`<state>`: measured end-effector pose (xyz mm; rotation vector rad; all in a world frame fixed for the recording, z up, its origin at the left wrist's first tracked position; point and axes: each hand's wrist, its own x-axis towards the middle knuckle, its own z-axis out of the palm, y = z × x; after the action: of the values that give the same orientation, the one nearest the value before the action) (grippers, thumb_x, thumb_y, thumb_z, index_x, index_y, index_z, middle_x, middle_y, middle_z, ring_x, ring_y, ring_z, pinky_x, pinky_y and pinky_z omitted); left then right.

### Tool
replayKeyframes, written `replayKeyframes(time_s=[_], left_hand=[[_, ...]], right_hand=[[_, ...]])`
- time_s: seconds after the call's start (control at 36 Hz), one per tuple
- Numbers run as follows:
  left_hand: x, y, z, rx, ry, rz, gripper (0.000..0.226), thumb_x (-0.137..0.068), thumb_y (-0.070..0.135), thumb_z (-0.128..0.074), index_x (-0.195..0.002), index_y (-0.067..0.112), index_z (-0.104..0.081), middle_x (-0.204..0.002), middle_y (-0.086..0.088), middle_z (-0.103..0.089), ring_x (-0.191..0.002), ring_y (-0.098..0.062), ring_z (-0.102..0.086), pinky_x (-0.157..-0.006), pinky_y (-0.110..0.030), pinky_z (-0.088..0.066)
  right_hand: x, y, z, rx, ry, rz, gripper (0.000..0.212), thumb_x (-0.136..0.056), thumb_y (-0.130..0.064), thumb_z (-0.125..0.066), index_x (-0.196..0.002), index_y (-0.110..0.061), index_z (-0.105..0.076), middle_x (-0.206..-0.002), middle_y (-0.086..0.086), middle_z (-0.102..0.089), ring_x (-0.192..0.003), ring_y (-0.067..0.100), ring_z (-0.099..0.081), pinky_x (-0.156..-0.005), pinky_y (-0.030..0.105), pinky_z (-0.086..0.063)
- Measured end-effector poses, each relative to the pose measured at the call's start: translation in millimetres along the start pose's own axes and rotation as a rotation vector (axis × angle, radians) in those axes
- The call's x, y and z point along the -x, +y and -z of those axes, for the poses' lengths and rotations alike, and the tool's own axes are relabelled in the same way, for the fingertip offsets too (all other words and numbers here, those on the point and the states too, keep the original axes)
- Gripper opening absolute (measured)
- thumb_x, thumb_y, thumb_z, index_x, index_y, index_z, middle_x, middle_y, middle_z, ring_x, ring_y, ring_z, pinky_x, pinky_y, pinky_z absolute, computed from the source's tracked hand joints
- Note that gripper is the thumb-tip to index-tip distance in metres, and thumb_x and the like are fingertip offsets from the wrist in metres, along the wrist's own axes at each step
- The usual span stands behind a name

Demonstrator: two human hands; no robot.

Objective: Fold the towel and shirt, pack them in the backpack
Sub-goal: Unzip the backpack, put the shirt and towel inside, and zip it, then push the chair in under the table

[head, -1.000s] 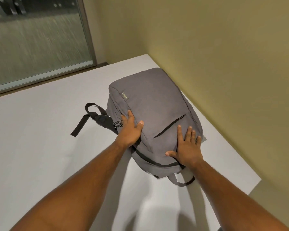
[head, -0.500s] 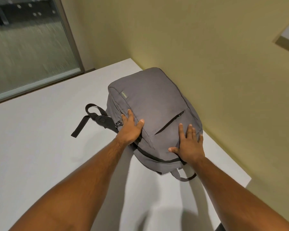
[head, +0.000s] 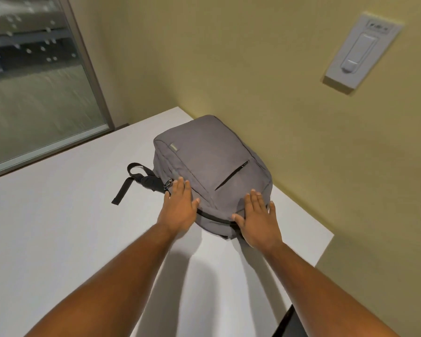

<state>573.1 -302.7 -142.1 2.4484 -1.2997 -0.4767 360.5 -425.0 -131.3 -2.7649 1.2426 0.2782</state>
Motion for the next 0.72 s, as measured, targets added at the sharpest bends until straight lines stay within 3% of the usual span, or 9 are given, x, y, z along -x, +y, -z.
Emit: replayKeyframes(time_s=[0.08,0.19,0.25,0.36,0.5,0.56,0.67,0.72], left_hand=[[28.9,15.5,9.0,-0.018,-0.023,-0.025,0.069,-0.110,0.044,-0.030,-0.163,0.009,-0.003,-0.171,-0.011,0.005,-0.158,-0.027,0.005,-0.126,-0.049,-0.006],[68.4,34.9,19.3,0.001,-0.043,-0.057,0.069,-0.110,0.044,-0.029,-0.163,0.009,-0.002,-0.171,-0.009,0.008,-0.158,-0.025,0.007,-0.126,-0.047,-0.003],[88.6,43.7,22.4,-0.010,-0.047,-0.085,0.068,-0.110,0.043,-0.028,-0.163,0.009,-0.001,-0.171,-0.010,0.008,-0.158,-0.025,0.007,-0.126,-0.047,-0.003],[129.4,61.8,26.9,-0.034,-0.049,-0.155,0.067,-0.110,0.042,-0.026,-0.163,0.008,-0.002,-0.171,-0.010,0.006,-0.158,-0.025,0.006,-0.126,-0.046,-0.004],[179.4,84.6,27.8,-0.036,-0.074,-0.239,0.067,-0.110,0.042,-0.026,-0.163,0.008,-0.001,-0.171,-0.010,0.008,-0.158,-0.025,0.008,-0.127,-0.047,-0.002],[199.5,95.0,27.4,-0.032,-0.083,-0.273,0.068,-0.110,0.042,-0.026,-0.163,0.008,-0.001,-0.171,-0.010,0.009,-0.158,-0.025,0.008,-0.127,-0.047,-0.002],[239.8,115.4,25.4,-0.047,-0.092,-0.338,0.068,-0.110,0.043,-0.028,-0.163,0.008,-0.001,-0.171,-0.010,0.009,-0.158,-0.025,0.007,-0.126,-0.046,-0.002],[257.9,123.5,21.3,-0.038,-0.098,-0.367,0.068,-0.110,0.043,-0.029,-0.163,0.009,-0.003,-0.171,-0.009,0.007,-0.158,-0.024,0.007,-0.126,-0.046,-0.003]], right_hand=[[31.6,-5.1,10.0,-0.006,0.018,-0.012,0.088,-0.098,-0.068,-0.002,-0.165,-0.012,0.001,-0.173,0.007,0.009,-0.160,0.022,0.009,-0.128,0.050,0.001],[76.0,-7.3,21.8,0.004,0.040,-0.044,0.111,-0.076,-0.075,0.026,-0.164,-0.011,0.004,-0.173,0.007,0.011,-0.160,0.021,0.010,-0.128,0.050,0.002],[99.0,-6.7,27.8,-0.004,0.057,-0.066,0.113,-0.075,-0.076,0.027,-0.164,-0.011,0.004,-0.173,0.007,0.012,-0.160,0.021,0.011,-0.128,0.051,0.003],[152.1,-4.6,40.8,0.007,0.082,-0.116,0.127,-0.064,-0.075,0.046,-0.165,-0.011,0.004,-0.173,0.007,0.010,-0.160,0.021,0.011,-0.128,0.050,0.003],[223.1,1.5,50.4,0.035,0.085,-0.201,0.131,-0.058,-0.073,0.050,-0.164,-0.010,0.006,-0.172,0.008,0.014,-0.159,0.022,0.014,-0.128,0.052,0.004],[252.6,3.2,54.9,0.035,0.081,-0.230,0.126,-0.064,-0.074,0.045,-0.164,-0.010,0.004,-0.172,0.009,0.013,-0.159,0.023,0.013,-0.128,0.053,0.003],[312.7,3.6,63.5,0.010,0.088,-0.301,0.085,-0.102,-0.067,-0.007,-0.165,-0.011,0.004,-0.172,0.007,0.013,-0.159,0.023,0.014,-0.127,0.051,0.005],[341.0,4.6,66.5,0.013,0.094,-0.330,0.081,-0.105,-0.064,-0.016,-0.165,-0.011,0.002,-0.172,0.007,0.012,-0.159,0.023,0.012,-0.128,0.051,0.004]])
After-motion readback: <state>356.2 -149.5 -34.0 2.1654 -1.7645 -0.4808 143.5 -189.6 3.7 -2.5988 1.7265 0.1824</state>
